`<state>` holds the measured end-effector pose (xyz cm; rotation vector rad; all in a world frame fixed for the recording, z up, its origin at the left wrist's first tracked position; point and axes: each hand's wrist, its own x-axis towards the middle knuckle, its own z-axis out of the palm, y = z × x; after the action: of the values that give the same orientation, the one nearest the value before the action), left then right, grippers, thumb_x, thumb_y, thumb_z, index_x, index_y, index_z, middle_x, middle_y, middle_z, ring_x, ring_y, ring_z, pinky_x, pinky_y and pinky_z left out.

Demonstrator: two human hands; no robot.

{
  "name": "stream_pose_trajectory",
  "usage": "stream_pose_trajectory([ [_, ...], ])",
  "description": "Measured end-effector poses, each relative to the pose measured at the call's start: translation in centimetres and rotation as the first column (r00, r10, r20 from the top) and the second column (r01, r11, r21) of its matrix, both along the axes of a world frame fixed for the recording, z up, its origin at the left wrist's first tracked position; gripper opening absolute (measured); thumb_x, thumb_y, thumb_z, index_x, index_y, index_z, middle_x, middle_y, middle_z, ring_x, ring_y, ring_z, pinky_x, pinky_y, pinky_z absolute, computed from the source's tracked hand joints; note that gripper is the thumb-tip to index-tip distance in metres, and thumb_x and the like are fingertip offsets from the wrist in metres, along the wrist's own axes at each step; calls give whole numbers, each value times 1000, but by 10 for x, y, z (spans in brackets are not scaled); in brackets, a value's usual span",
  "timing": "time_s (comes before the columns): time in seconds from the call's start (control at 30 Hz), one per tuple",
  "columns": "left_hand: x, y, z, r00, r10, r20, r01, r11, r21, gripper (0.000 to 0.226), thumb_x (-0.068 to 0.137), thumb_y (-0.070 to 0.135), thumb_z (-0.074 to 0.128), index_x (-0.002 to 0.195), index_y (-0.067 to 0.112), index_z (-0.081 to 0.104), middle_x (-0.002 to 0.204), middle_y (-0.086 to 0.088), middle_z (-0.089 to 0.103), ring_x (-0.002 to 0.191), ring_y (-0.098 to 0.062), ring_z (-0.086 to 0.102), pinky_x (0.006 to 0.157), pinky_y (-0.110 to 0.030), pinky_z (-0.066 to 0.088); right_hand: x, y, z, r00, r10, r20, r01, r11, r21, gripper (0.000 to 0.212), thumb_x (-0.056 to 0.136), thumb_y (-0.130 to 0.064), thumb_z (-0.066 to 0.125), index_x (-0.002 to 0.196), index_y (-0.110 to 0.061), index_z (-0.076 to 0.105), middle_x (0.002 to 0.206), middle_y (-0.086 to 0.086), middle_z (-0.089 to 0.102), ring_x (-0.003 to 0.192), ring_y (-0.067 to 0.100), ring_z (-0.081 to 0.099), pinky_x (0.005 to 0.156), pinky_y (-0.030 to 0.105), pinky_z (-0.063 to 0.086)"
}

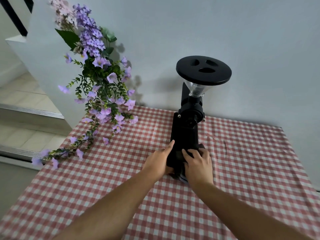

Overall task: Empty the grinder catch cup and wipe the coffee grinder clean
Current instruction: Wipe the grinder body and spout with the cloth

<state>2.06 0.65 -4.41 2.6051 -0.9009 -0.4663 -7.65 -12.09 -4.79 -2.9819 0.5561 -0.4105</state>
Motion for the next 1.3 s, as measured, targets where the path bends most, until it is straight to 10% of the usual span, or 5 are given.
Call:
stream_pose_trajectory([
  [0.47, -5, -5, 9, 998, -36, 43, 32, 996, 85, 106, 77, 53, 70, 150, 34, -5, 122, -7, 59, 99, -23, 62, 76, -36, 53, -12, -45, 9, 783, 612, -110, -620, 756, -210, 50, 54, -23, 90, 100, -14, 74, 111, 1, 71, 95, 26, 69, 68, 35, 61],
  [0.67, -8, -6, 9, 1000, 10, 24, -13, 995, 101, 107, 75, 53, 71, 149, 38, -5, 132, -7, 53, 108, -25, 59, 79, -38, 54, -10, -29, 46, 957, 251, -148, -233, 964, 128, 31, 85, -12, 58, 113, -21, 66, 123, -2, 61, 105, 18, 55, 82, 27, 51],
  [0.83, -7, -4, 9, 1000, 25, -9, -25, 999, 28, 108, 73, 45, 76, 149, 38, -1, 127, -4, 55, 109, -23, 58, 85, -40, 54, 24, -1, 49, 999, -34, -33, 47, 821, 570, 35, 92, -6, 41, 110, -22, 67, 107, 0, 65, 84, 13, 58, 74, 22, 49],
  [1.1, -6, -4, 4, 999, 34, 16, -35, 999, 34, 107, 73, 51, 73, 148, 41, -2, 133, -3, 52, 111, -23, 57, 85, -41, 53, -12, -41, 20, 781, 604, -158, -617, 786, -42, 50, 55, -15, 89, 103, -20, 73, 109, -9, 71, 75, 17, 61, 58, 26, 57],
  [1.3, -9, -2, 3, 999, 23, 28, -23, 1000, -4, 103, 77, 46, 72, 150, 38, 0, 132, -1, 52, 109, -22, 57, 81, -37, 52, 35, -7, 43, 979, 71, -190, 36, 860, 509, 32, 90, -7, 45, 109, -21, 67, 103, 7, 65, 87, 21, 61, 72, 30, 52],
])
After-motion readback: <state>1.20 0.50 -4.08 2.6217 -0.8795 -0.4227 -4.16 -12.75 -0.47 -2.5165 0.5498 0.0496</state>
